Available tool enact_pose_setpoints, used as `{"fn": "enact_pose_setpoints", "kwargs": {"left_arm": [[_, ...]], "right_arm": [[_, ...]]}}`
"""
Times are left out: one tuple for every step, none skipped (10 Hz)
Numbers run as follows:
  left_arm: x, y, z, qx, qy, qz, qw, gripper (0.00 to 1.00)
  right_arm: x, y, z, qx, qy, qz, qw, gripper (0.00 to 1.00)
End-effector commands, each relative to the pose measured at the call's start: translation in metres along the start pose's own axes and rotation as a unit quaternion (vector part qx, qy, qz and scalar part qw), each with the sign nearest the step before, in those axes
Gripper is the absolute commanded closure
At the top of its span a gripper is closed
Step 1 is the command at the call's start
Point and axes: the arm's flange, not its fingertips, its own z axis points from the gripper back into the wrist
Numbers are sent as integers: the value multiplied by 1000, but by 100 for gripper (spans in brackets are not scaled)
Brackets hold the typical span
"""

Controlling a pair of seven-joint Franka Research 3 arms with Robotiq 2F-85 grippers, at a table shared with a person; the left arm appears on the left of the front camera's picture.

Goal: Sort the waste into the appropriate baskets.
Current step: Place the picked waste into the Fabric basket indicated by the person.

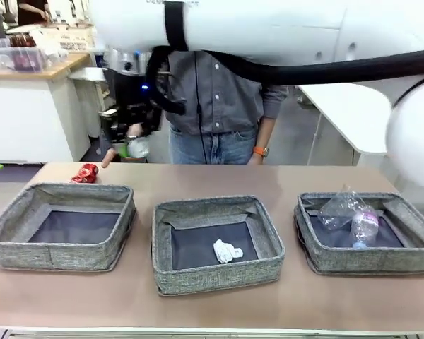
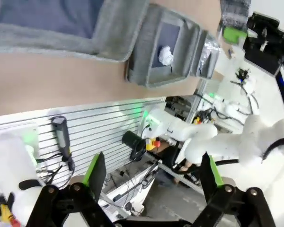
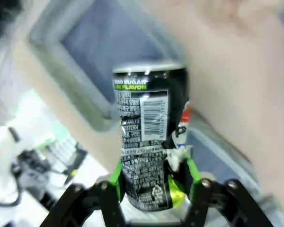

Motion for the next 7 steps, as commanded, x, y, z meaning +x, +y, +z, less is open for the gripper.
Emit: {"fn": "enact_pose_setpoints", "kwargs": {"left_arm": [[-12, 29, 7, -36, -84, 61, 994, 0], [0, 0, 0, 0, 0, 0, 1000, 0], [0, 0, 0, 0, 0, 0, 1000, 0], [0, 0, 0, 0, 0, 0, 1000, 0], [0, 0, 0, 0, 0, 0, 1000, 0], [0, 0, 0, 0, 0, 0, 1000, 0], [0, 0, 0, 0, 0, 0, 1000, 0]], "right_arm": [[36, 25, 5, 85, 22, 98, 991, 47], [42, 39, -11, 114, 35, 129, 984, 47], [50, 43, -27, 110, 35, 139, 984, 47], [56, 40, -43, 82, 23, 163, 983, 47], [58, 34, -52, 75, 8, 185, 980, 47], [62, 25, -57, 44, -26, 182, 982, 47], [67, 18, -61, 24, -51, 166, 984, 47]]}}
